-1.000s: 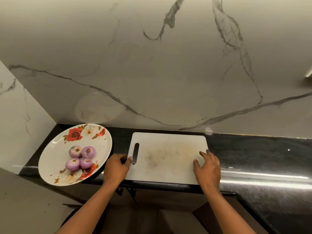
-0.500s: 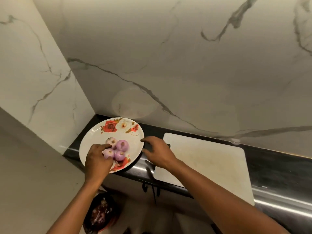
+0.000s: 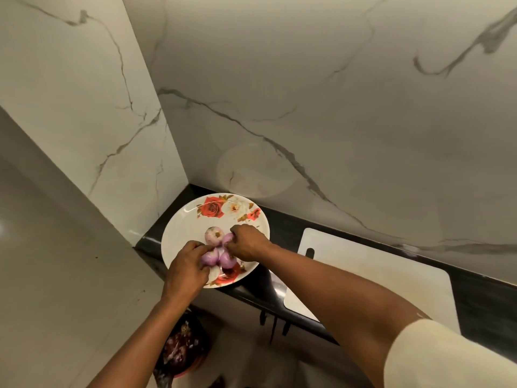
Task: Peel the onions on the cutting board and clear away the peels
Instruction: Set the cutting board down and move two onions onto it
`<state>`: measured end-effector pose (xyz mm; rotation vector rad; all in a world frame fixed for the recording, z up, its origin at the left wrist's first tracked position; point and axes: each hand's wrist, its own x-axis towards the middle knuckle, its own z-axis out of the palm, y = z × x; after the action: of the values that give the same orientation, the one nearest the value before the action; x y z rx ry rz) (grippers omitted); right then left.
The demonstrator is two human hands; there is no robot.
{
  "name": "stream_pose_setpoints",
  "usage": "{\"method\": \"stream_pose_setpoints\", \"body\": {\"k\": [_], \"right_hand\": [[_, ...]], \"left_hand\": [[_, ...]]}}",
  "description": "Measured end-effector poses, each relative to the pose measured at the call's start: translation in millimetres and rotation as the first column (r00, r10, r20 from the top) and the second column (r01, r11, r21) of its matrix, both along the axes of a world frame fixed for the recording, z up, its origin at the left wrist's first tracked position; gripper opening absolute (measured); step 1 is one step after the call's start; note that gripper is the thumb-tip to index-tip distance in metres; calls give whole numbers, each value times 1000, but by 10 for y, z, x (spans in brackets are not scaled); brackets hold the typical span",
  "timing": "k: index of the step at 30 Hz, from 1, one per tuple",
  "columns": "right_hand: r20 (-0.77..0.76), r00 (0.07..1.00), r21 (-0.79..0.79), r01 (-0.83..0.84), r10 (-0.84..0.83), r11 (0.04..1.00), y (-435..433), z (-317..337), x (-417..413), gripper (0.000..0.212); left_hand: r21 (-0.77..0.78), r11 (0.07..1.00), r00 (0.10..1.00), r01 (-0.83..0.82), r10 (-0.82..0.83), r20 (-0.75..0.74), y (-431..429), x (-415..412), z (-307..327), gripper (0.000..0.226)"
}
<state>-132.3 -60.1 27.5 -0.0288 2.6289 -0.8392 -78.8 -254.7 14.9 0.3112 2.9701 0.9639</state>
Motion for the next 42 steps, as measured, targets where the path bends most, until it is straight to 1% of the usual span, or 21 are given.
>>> {"method": "stream_pose_setpoints", "body": {"k": [2,4,6,10,13,16,20,23,26,30,36,38,42], "right_hand": [[-3,1000,5,10,-10,1000,13,-37,-25,39],[-15,1000,1,3,-3,1000,50,-60,-19,46],[-55,998,-48,17,-19,999,128,-26,37,49],[-196,971,-190,97,-134,977,405,147,285,46],[-237,949,-229,153,-208,961,706,272,610,46],[-306,903,-239,235,-303,942,1047,317,996,39],[-370,821,-278,349,-435,895,1547,174,1519,43],[-373,784,-270,419,-496,867,1839,-34,1849,42],[-364,747,-256,495,-557,831,2006,-190,2071,39],[-367,744,-224,512,-559,829,2061,-272,2199,38],[-381,744,-136,542,-549,829,2036,-365,2237,42],[-386,744,-114,549,-546,828,2019,-388,2265,47],[-373,756,-86,549,-538,832,2022,-392,2304,56]], "left_hand": [[22,1000,1000,-9,9,-15,-29,11,-20,35],[43,999,1000,-22,23,-21,-54,42,-26,35],[64,997,999,-35,37,-33,-68,88,-12,36],[104,993,992,-57,68,-102,13,204,167,42],[156,986,985,-52,77,-155,226,311,340,48],[224,974,986,28,10,-166,555,406,444,49],[244,954,981,177,-150,-125,1144,521,434,45],[248,927,959,282,-270,-84,1558,582,267,43],[229,907,935,354,-352,-52,1893,621,92,43],[238,867,896,437,-444,-28,2196,627,-57,40],[184,868,883,461,-470,7,2317,638,-208,38],[177,870,884,460,-468,1,2313,652,-230,38],[126,875,883,467,-468,-17,2301,681,-256,45]]}}
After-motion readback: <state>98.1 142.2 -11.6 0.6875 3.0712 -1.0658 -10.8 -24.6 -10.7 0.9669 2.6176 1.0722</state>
